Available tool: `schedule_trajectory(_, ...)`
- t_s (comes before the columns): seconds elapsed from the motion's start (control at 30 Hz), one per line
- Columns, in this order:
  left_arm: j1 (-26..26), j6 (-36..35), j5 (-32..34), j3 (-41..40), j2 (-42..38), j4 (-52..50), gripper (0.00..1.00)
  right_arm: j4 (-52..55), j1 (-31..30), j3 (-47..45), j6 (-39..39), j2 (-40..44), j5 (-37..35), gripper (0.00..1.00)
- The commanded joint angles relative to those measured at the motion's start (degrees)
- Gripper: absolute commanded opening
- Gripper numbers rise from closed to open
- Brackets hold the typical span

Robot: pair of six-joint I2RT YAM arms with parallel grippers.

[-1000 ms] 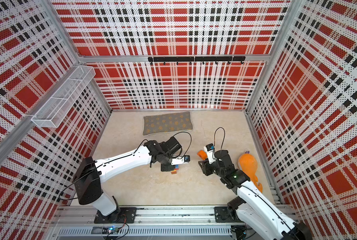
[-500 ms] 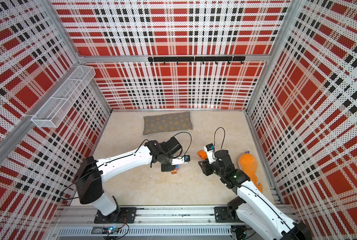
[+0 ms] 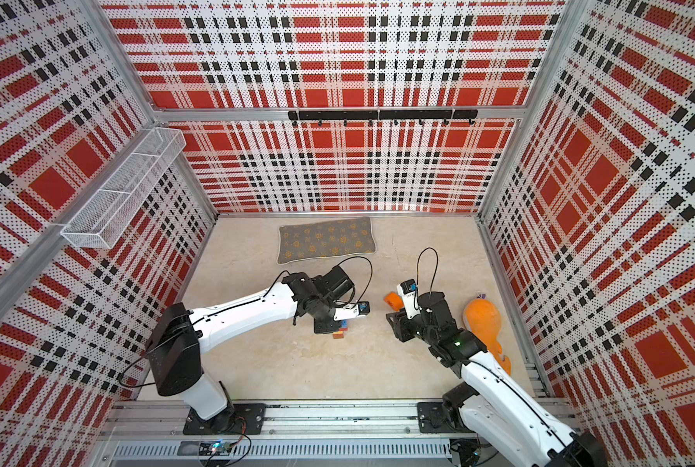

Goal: Assemble an ice cream with lego
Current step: Assemble the lego brick with the lego brick.

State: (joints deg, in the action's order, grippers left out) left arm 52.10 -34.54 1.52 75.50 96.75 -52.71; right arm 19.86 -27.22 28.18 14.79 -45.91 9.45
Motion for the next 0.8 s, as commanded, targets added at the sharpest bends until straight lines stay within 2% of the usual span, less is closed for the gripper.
schedule_trajectory(0.0,-0.35,-0.21,-1.33,-0.01,2.03,-0.55,0.03,-1.14,0.5,-0.83,-0.28,-0.01,0.48,0.51)
schedule_trajectory(0.77,0.11,-0.19,-4.15,-2.47,6.24,-0.55,0.03,-1.31,0.5,-0.97,-0.11,0.16,0.83,0.51)
